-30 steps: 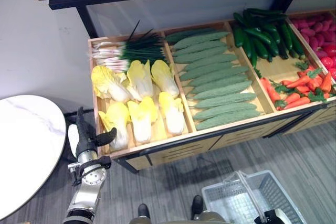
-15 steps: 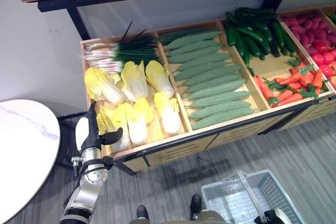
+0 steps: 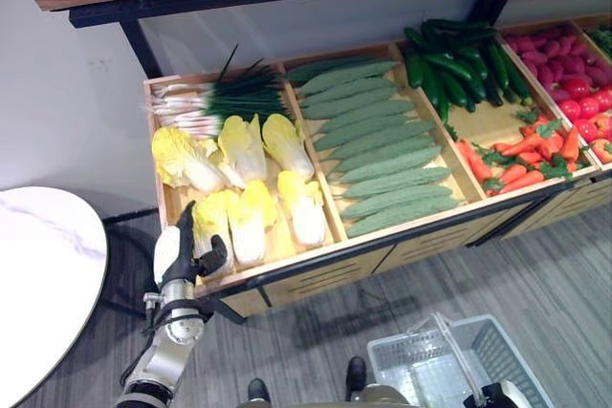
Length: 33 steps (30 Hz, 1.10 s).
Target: Get the vegetables into the basket
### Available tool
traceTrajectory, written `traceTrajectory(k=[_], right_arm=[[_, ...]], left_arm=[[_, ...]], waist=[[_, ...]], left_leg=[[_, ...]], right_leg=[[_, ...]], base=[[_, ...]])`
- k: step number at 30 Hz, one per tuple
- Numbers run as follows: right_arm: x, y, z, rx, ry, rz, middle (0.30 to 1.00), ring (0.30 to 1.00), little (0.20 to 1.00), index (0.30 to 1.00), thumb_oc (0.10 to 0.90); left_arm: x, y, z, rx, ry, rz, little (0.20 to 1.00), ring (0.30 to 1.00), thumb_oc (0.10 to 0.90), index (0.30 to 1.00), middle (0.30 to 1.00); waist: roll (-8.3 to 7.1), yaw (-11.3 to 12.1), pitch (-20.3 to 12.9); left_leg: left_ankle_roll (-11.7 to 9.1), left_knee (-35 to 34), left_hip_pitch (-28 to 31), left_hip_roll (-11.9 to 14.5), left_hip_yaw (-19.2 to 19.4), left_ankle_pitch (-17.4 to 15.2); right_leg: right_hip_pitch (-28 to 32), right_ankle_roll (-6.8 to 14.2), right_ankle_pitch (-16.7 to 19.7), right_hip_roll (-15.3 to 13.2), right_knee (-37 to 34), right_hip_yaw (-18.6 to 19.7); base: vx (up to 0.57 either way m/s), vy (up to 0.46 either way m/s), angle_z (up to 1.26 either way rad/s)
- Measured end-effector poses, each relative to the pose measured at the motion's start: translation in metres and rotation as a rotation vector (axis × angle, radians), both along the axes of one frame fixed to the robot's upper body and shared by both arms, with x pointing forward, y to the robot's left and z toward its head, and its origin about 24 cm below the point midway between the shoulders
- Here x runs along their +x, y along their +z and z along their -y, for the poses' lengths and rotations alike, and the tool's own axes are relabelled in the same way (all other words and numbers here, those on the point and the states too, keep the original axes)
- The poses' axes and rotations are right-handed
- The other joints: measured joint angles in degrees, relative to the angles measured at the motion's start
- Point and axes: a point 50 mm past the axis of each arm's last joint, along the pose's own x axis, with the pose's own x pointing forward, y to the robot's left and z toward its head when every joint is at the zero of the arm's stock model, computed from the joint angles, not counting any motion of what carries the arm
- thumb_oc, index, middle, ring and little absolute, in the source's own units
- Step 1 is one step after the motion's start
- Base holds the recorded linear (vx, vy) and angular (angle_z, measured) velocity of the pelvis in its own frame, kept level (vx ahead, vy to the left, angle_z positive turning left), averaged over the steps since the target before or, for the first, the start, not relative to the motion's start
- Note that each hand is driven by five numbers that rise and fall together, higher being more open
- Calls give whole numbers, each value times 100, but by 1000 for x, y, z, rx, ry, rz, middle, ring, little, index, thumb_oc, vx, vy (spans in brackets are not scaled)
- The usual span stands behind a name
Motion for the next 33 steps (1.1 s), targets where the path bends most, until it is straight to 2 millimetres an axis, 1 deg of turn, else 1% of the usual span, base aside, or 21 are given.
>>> traceTrajectory(k=[5,7,8,9,11,12,13,18,22,23,26,29,31,33], right_arm=[[-1,0,0,-1,1,-7,300,300,300,300,400],[-1,0,0,-2,7,-9,300,300,300,300,400],[-1,0,-1,-2,11,-12,300,300,300,300,400],[0,-1,-1,-1,18,-11,300,300,300,300,400],[1,-1,-2,0,20,-8,300,300,300,300,400],[0,-1,-2,0,20,-10,300,300,300,300,400],[-1,-1,-1,-1,19,-16,300,300,300,300,400],[-2,-1,-2,-1,32,-25,300,300,300,300,400],[-5,-2,-2,-2,28,-34,300,300,300,300,400],[-6,-2,-2,-2,27,-38,300,300,300,300,400],[-6,-3,-5,4,26,-39,300,300,300,300,400],[-5,-4,-8,13,27,-35,300,300,300,300,400],[-5,-6,-12,22,26,-35,300,300,300,300,400],[-7,-7,-14,28,24,-41,300,300,300,300,400]], left_arm=[[-2,-11,-1,18,-27,-74,1000,1000,900,1000,1000],[0,-11,0,33,-48,-91,1000,1000,900,1000,1000],[2,-11,0,45,-58,-96,951,951,865,951,951],[3,-11,0,51,-58,-102,857,857,798,857,857],[3,-14,-1,69,-53,-116,300,300,400,300,300],[4,-14,-1,70,-49,-113,300,300,400,300,300],[6,-13,-3,71,-35,-109,300,300,400,300,300],[13,-7,-10,38,40,-62,300,300,400,300,300],[10,-7,-23,-54,186,-25,300,300,400,300,300],[9,-7,-24,-75,210,-16,300,300,400,300,300],[9,-4,-25,-107,259,21,300,300,400,300,300],[7,1,-27,-128,292,57,300,300,400,300,300],[4,7,-28,-131,316,89,300,300,400,300,300],[5,23,-33,-144,347,167,300,300,400,300,300]], waist=[[-7,-11,-160],[-2,-7,-180],[-2,-8,-184],[-6,-10,-187],[-13,-20,-206],[12,-18,-247],[-7,-15,-266],[-2,-17,-272],[7,-66,-278],[7,-68,-278],[-1,-71,-274],[-44,-93,-247],[-108,-89,-205],[-174,-70,-160]], left_leg=[[0,-12,-7,4,46,0],[0,-12,-5,2,66,0],[-1,-12,-2,2,76,0],[-1,-12,4,3,95,0],[-1,-12,19,3,112,0],[0,-13,20,3,114,0],[0,-19,25,5,119,-1],[5,-25,30,5,143,-5],[-2,-42,59,0,154,0],[-2,-42,61,-2,154,0],[-2,-43,73,1,154,0],[-3,-41,84,4,154,0],[-4,-36,82,7,152,1],[-3,-36,79,5,144,2]], right_leg=[[-41,2,2,9,0,45],[-55,7,11,9,-1,70],[-59,6,16,10,0,82],[-62,5,22,12,-1,100],[-63,5,27,13,-1,120],[-63,5,27,14,-1,125],[-63,5,27,16,-1,132],[-63,12,32,18,-2,156],[-62,-15,54,20,-1,163],[-59,-51,80,19,-1,163],[-49,-51,80,21,-1,161],[-37,-32,66,22,-2,160],[-36,-29,64,23,-2,157],[-34,-36,69,19,-3,148]], base=[[7,12,-4],[10,17,-6],[9,13,-7],[8,13,-8],[6,9,-6],[0,0,0],[0,0,0],[2,2,-2],[0,0,0],[0,0,0],[0,0,0],[0,0,0],[0,0,0],[0,0,0]])
